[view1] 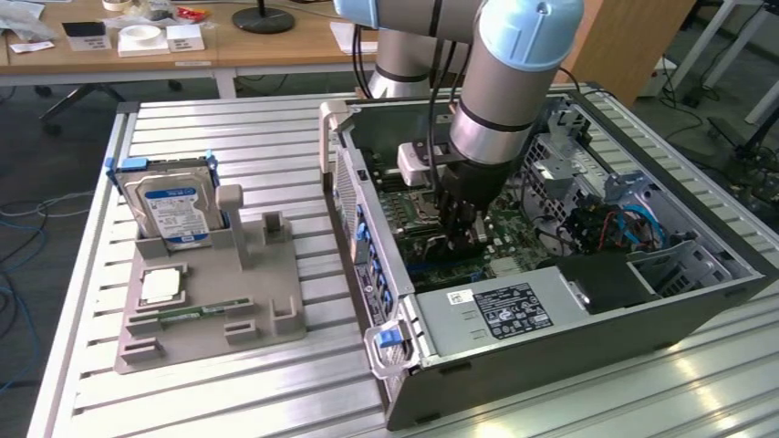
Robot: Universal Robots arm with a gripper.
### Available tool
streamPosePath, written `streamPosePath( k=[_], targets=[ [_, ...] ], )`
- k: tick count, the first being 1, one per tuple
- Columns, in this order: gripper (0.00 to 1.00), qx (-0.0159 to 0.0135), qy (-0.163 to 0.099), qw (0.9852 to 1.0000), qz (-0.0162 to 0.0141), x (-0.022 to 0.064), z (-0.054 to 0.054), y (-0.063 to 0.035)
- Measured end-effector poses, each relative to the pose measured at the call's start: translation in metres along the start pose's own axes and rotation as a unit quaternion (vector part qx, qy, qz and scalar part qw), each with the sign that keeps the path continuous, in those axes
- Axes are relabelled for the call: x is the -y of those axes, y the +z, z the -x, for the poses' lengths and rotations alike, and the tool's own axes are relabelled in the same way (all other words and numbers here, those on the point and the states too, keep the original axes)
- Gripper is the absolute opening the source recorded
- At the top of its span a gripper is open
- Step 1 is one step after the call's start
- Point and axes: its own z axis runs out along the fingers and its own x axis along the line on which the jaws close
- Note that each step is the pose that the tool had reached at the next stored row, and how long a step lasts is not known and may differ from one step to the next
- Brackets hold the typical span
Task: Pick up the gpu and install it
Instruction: 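Insert the gpu into the slot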
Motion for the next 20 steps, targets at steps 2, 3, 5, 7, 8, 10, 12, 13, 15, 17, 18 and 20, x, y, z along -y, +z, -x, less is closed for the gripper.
streamPosePath(
  k=[2, 3, 5, 7, 8, 10, 12, 13, 15, 17, 18, 20],
  targets=[
    [0.27, -0.0001, 0.000, 1.0000, 0.0000, -0.0001, 0.0000, 0.0001],
    [0.27, -0.0001, 0.000, 1.0000, 0.0000, -0.0004, 0.0000, 0.0005],
    [0.27, -0.0002, 0.000, 1.0000, 0.0001, -0.0008, -0.0001, 0.0012],
    [0.27, -0.0002, 0.000, 1.0000, 0.0001, -0.0009, -0.0002, 0.0012],
    [0.27, -0.0001, 0.000, 1.0000, 0.0001, -0.0009, -0.0002, 0.0013],
    [0.27, -0.0001, 0.000, 1.0000, 0.0000, -0.0011, -0.0001, 0.0015],
    [0.27, -0.0002, 0.000, 1.0000, 0.0000, -0.0013, -0.0002, 0.0017],
    [0.27, -0.0002, 0.000, 1.0000, 0.0001, -0.0013, -0.0002, 0.0017],
    [0.27, -0.0001, 0.000, 1.0000, 0.0001, -0.0013, -0.0002, 0.0018],
    [0.27, -0.0001, 0.000, 1.0000, 0.0000, -0.0013, -0.0002, 0.0018],
    [0.27, -0.0001, 0.000, 1.0000, 0.0000, -0.0014, -0.0002, 0.0018],
    [0.27, -0.0001, 0.000, 1.0000, 0.0000, -0.0014, -0.0002, 0.0018]
  ],
)
